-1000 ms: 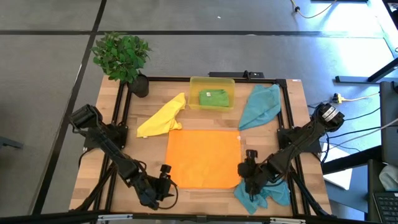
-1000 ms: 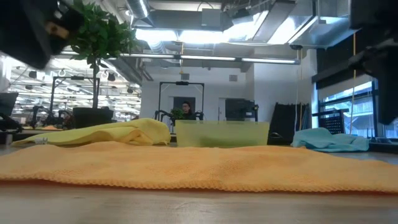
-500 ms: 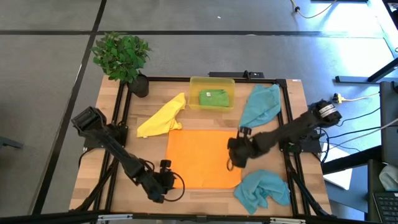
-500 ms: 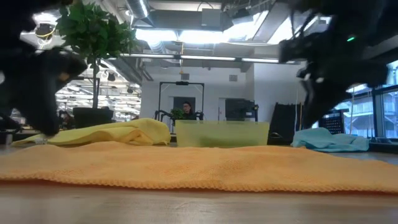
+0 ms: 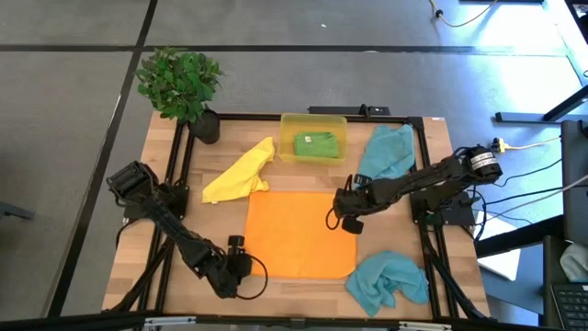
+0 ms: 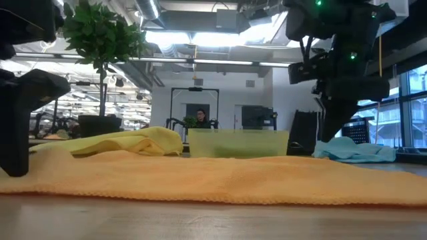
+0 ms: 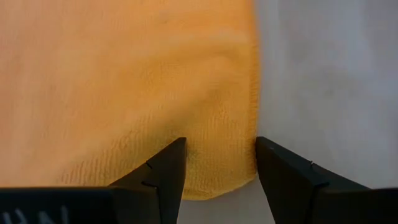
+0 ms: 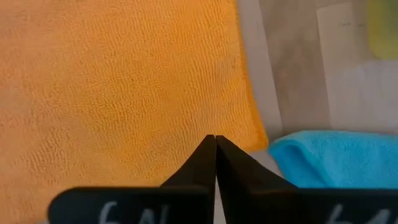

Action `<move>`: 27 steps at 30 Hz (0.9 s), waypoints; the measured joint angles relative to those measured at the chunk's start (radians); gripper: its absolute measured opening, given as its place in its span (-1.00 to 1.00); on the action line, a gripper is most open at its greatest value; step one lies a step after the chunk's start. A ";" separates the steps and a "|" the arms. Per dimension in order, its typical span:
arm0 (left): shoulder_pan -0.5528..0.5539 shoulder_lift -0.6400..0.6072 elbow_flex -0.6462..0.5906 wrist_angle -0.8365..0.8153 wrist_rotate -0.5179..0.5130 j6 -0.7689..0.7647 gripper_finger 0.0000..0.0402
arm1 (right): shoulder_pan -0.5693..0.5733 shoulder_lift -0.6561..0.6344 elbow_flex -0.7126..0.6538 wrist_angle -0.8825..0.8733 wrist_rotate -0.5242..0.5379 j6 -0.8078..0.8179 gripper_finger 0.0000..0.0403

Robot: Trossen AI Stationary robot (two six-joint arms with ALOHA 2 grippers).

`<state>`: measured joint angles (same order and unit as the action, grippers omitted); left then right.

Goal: Fold microfiber towels
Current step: Fold the orange microfiber cloth

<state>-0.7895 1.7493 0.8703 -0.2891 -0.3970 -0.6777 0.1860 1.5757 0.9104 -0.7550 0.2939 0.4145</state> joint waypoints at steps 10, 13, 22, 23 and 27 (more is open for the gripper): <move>0.015 -0.002 0.002 -0.037 0.023 0.003 -0.10 | -0.073 0.066 0.000 0.030 0.020 -0.027 -0.96; 0.013 -0.002 0.003 -0.041 0.043 0.003 -0.10 | -0.097 0.104 0.000 0.021 -0.002 -0.032 -0.98; -0.009 -0.003 0.002 -0.053 0.044 0.003 -0.10 | -0.078 0.150 0.001 -0.083 -0.082 0.050 -0.97; -0.009 -0.003 0.002 -0.054 0.044 0.003 -0.10 | -0.063 0.148 0.001 -0.096 -0.096 0.067 -0.97; -0.009 -0.003 0.002 -0.056 0.035 0.003 -0.10 | 0.009 0.145 0.001 -0.124 -0.176 0.162 -0.98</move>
<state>-0.7986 1.7466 0.8719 -0.3454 -0.3623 -0.6744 0.1946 1.7210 0.9112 -0.8795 0.1182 0.5768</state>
